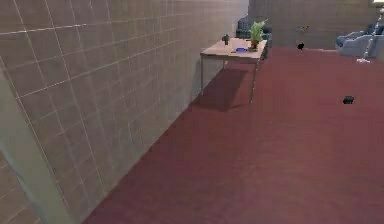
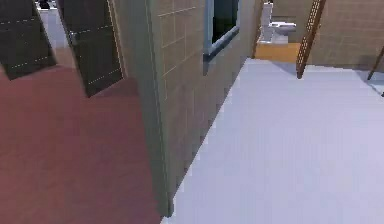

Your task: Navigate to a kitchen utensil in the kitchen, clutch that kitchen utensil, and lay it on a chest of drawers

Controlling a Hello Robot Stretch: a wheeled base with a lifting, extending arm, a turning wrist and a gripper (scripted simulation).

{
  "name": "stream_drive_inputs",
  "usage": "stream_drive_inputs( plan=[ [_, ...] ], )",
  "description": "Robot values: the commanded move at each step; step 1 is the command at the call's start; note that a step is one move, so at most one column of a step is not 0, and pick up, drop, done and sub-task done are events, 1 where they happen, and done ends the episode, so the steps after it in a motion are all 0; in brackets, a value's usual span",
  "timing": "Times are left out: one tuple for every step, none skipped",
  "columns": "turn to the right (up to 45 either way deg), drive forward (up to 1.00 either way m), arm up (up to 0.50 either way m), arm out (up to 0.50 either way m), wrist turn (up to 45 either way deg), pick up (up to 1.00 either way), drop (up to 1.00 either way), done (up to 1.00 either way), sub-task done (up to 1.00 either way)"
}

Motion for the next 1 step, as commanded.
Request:
stream_drive_inputs(
  plan=[
    [45.0,0.00,0.00,0.00,0.0,0.00,0.00,0.00,0.00]
  ],
)
